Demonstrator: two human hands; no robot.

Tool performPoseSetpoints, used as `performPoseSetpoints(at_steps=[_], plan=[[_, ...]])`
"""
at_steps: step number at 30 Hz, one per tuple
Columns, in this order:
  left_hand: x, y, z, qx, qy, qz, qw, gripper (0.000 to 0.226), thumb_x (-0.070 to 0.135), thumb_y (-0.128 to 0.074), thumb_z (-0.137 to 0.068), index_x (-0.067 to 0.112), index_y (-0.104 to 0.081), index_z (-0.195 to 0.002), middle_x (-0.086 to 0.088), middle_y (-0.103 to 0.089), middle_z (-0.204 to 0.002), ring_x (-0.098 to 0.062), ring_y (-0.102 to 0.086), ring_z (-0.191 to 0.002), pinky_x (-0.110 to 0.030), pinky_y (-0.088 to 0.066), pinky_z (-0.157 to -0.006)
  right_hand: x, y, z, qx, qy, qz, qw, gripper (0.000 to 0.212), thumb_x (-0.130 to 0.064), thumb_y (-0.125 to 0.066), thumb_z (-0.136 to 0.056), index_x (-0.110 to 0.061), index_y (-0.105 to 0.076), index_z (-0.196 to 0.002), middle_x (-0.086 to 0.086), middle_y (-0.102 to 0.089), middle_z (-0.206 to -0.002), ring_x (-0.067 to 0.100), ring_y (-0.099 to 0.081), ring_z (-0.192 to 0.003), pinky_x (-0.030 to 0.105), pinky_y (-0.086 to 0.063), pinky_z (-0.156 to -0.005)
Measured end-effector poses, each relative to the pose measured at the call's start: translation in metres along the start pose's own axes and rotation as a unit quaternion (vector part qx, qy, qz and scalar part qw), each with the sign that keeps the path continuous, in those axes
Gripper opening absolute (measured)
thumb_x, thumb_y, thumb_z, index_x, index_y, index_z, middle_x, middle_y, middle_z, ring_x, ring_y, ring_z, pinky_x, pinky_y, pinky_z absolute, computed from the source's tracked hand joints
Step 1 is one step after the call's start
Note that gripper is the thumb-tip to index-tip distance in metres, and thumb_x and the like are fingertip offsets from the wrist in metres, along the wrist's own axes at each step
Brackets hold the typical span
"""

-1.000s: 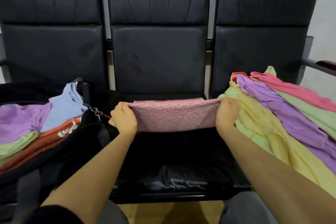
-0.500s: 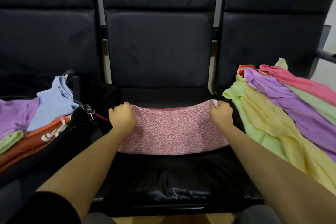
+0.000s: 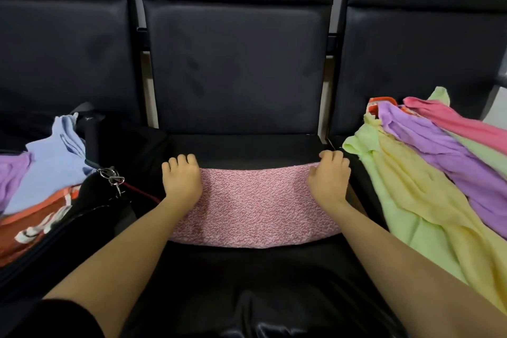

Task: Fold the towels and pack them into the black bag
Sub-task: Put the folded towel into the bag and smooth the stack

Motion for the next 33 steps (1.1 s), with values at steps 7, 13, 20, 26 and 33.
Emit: performPoseSetpoints(at_steps=[7,13,20,26,33], plan=[[0.011,0.014,0.044,-0.019,0.05,0.061,0.997,0.041,0.003,-0.059,-0.073,-0.005,-0.053,-0.113,-0.024,-0.056,-0.106,-0.04,-0.053,-0.096,-0.044,-0.042,-0.083,-0.018,-0.017,0.041,-0.086,0.101,-0.099,0.986,0.042,-0.013,-0.051,-0.093,-0.013,-0.043,-0.135,0.007,-0.044,-0.135,0.023,-0.039,-0.124,0.035,-0.029,-0.105],[0.019,0.019,0.074,-0.225,0.024,0.005,0.974,0.041,0.017,-0.042,-0.091,0.004,-0.045,-0.129,-0.02,-0.039,-0.138,-0.036,-0.039,-0.125,-0.041,-0.029,-0.105,0.001,-0.026,0.061,-0.227,0.188,0.032,0.955,0.048,-0.04,-0.029,-0.102,-0.027,-0.027,-0.149,-0.002,-0.021,-0.157,0.018,-0.019,-0.143,0.037,-0.011,-0.115],[0.023,0.021,0.111,-0.177,0.064,0.009,0.982,0.039,0.015,-0.039,-0.094,0.001,-0.038,-0.13,-0.02,-0.041,-0.133,-0.035,-0.046,-0.119,-0.037,-0.043,-0.093,0.012,-0.006,0.069,-0.212,0.145,0.047,0.965,0.032,-0.032,-0.035,-0.099,-0.02,-0.046,-0.126,0.001,-0.044,-0.134,0.02,-0.04,-0.125,0.038,-0.022,-0.107],[0.02,0.014,0.128,-0.132,0.094,-0.038,0.986,0.037,0.014,-0.032,-0.095,-0.004,-0.045,-0.125,-0.017,-0.055,-0.123,-0.029,-0.054,-0.11,-0.032,-0.044,-0.087,0.013,-0.003,0.081,-0.209,0.165,0.098,0.959,0.049,-0.047,-0.035,-0.097,-0.021,-0.035,-0.139,0.004,-0.035,-0.142,0.022,-0.029,-0.135,0.042,-0.015,-0.112],[0.024,0.031,0.116,-0.069,0.037,0.029,0.997,0.014,0.011,-0.072,-0.072,0.005,-0.061,-0.077,-0.012,-0.066,-0.075,-0.029,-0.065,-0.067,-0.029,-0.048,-0.055,0.012,-0.004,0.09,-0.282,0.231,0.167,0.916,0.061,-0.066,-0.019,-0.094,-0.046,0.001,-0.148,-0.004,0.012,-0.16,0.026,0.011,-0.147,0.056,0.008,-0.112]])
Point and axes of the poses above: each hand's wrist, its own z-axis away from the middle knuckle, its own y-axis out of the back of the hand, x = y × z, the point moved 2 cm from there along -z, towards the middle knuckle
